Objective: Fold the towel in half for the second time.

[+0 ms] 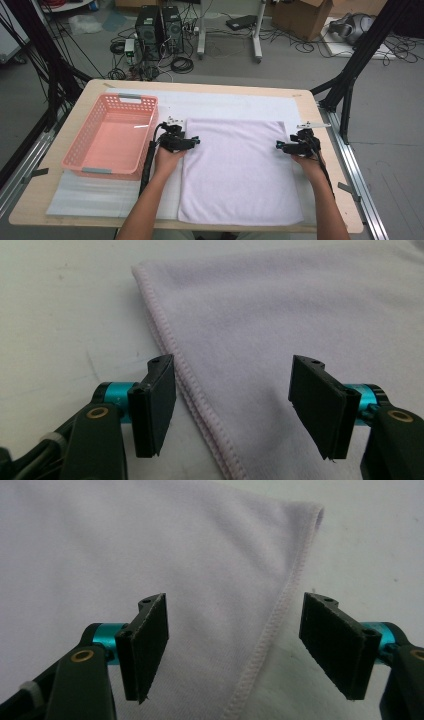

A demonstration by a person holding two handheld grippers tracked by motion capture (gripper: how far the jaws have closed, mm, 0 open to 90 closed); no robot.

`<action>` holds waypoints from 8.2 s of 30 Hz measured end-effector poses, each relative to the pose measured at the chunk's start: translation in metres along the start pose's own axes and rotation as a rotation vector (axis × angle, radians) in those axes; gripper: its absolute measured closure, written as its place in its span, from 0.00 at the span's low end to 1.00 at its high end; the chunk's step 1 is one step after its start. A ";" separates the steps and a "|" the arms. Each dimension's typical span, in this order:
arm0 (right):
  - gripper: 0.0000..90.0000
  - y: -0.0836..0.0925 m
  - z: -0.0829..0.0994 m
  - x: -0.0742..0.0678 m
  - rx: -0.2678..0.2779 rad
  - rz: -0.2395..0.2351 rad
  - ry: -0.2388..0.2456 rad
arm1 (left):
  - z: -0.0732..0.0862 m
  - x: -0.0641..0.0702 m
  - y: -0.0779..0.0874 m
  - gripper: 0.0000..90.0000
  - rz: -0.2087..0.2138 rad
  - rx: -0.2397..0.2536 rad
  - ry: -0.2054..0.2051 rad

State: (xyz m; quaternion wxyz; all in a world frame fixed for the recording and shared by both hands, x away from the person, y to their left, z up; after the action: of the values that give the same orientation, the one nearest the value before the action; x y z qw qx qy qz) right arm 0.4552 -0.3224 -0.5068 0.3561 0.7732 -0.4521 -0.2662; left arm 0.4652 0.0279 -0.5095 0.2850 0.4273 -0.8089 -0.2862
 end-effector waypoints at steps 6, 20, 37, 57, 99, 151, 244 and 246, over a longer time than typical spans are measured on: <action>0.46 -0.007 0.001 0.000 -0.045 0.022 -0.009 | 0.000 -0.002 -0.002 0.52 -0.102 -0.020 -0.063; 0.94 -0.007 -0.003 -0.004 -0.065 -0.004 -0.040 | -0.001 -0.006 0.000 0.93 -0.031 -0.009 0.035; 0.95 0.018 -0.029 0.003 0.134 -0.058 -0.106 | -0.027 -0.007 0.027 0.94 0.069 0.172 0.123; 0.95 0.063 0.015 -0.024 0.165 -0.134 -0.059 | 0.012 0.029 0.071 0.94 0.146 0.151 -0.026; 0.57 0.017 0.013 -0.009 -0.125 -0.007 -0.116 | 0.021 0.017 0.023 0.59 0.168 -0.021 0.028; 0.63 0.135 0.091 -0.080 0.199 -0.076 0.022 | 0.100 0.075 0.129 0.53 0.292 0.105 -0.052; 0.92 0.034 0.008 -0.006 0.145 -0.032 -0.065 | -0.017 0.010 0.031 0.88 0.129 0.108 0.037; 0.92 0.032 -0.003 -0.005 0.156 -0.014 -0.057 | -0.024 0.005 0.028 0.88 0.116 0.112 0.044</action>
State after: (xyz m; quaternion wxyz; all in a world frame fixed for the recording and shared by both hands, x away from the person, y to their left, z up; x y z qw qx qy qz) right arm 0.4388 -0.3282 -0.4794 0.2801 0.7938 -0.4760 -0.2548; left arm 0.4648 0.0314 -0.4718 0.2945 0.4013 -0.8405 -0.2140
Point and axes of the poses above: each handheld gripper's, and its own axes: y roughly backward along the jaws, z roughly out of its underside, x roughly to its right, the point moved 10 cm from there along -y, roughly forward along the jaws, and after that the axes turned 10 degrees about -x, right-handed, at the moved point
